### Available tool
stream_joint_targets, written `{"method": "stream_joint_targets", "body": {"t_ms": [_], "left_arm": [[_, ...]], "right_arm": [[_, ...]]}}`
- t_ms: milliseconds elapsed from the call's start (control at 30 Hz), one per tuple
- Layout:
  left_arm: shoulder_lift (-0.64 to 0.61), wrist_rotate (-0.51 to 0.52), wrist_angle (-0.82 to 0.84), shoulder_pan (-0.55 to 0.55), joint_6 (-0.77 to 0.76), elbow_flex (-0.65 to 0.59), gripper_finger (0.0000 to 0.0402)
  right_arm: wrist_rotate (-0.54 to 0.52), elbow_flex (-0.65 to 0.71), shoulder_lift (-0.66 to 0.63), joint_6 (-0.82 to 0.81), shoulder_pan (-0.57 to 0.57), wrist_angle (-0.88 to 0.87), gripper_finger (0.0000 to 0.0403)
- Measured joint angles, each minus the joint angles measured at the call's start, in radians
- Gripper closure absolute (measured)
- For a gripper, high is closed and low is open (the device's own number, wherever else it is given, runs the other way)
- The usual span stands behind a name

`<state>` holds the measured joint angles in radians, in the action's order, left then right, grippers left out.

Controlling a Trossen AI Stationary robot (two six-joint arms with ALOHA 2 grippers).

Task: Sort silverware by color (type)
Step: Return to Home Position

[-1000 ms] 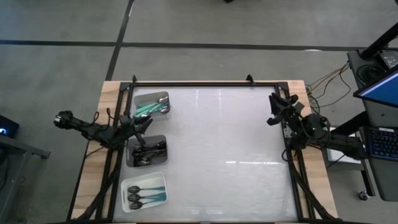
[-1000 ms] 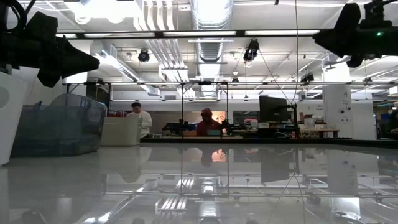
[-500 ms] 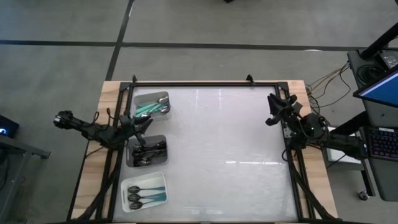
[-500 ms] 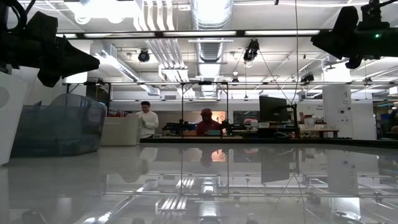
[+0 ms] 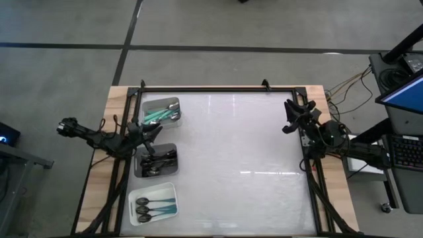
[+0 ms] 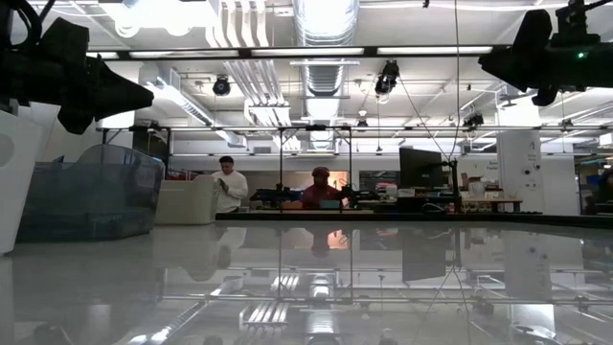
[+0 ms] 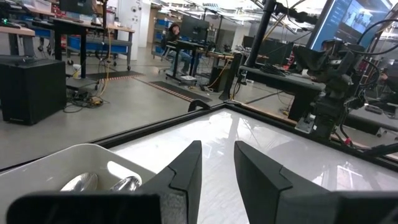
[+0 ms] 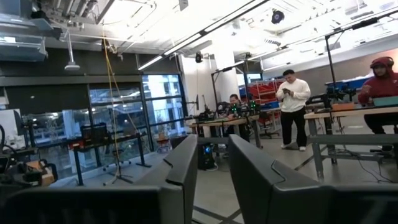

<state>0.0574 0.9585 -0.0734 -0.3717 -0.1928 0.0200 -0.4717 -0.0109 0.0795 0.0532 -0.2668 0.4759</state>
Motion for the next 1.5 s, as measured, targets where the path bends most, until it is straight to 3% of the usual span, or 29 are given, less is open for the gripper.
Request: {"method": "stream_joint_targets", "body": {"t_ms": [1500], "left_arm": [[0.000, 0.000, 0.000, 0.000, 0.000, 0.000, 0.0324]], "right_arm": [[0.000, 0.001, 0.000, 0.000, 0.000, 0.000, 0.0324]]}}
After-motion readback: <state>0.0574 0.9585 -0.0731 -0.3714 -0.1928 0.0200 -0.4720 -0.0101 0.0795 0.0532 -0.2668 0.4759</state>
